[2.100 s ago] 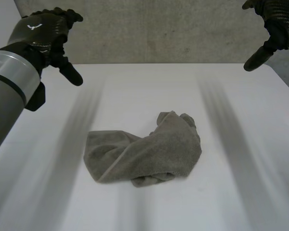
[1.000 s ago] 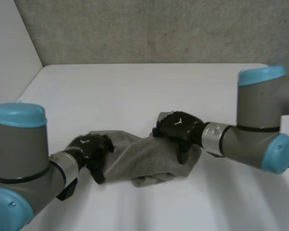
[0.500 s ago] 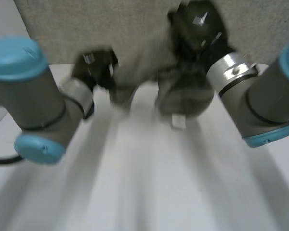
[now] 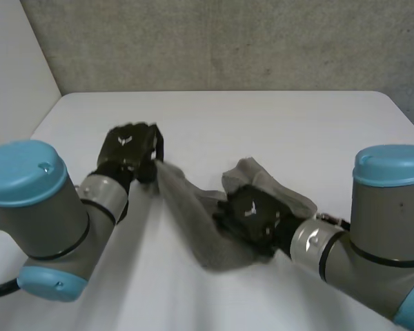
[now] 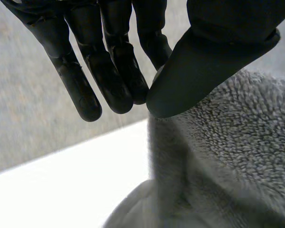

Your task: Fold the towel.

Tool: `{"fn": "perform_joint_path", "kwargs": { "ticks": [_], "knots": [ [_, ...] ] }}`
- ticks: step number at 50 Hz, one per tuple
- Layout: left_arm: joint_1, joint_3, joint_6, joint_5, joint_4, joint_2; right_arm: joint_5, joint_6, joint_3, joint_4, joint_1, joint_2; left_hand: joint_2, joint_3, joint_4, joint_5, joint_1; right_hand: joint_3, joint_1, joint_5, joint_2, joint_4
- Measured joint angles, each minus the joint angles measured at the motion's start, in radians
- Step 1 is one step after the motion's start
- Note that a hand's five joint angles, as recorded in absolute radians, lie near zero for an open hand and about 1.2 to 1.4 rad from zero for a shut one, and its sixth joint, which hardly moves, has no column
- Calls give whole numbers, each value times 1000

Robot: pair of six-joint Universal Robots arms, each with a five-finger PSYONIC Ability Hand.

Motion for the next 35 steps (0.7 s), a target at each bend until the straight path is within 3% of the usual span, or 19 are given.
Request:
{"fn": "perform_joint_path", "kwargs": {
  "ticks": [6, 14, 19, 27, 35],
  "knots": [
    [23, -25, 20, 9, -2, -10, 12, 67, -18, 46, -8, -42, 0, 0, 0, 0, 0, -95, -110, -85, -91, -95],
    [29, -57, 24, 15, -7, 23, 16, 402, -76, 12, -85, -136, 0, 0, 0, 0, 0, -95, -110, -85, -91, -95],
    [27, -105, 24, 40, -19, 66, 12, 497, -144, 16, -161, -136, 0, 0, 0, 0, 0, -95, -110, -85, -91, -95],
    [25, -208, 25, 95, -37, 162, -3, 506, -366, 147, -198, 14, 0, 0, 0, 0, 0, -54, -58, -26, -54, -69],
    [28, -309, 52, 117, -78, 248, -101, 498, -652, 367, -183, 262, 0, 0, 0, 0, 0, 60, 42, 89, 51, 45]
  ]
}}
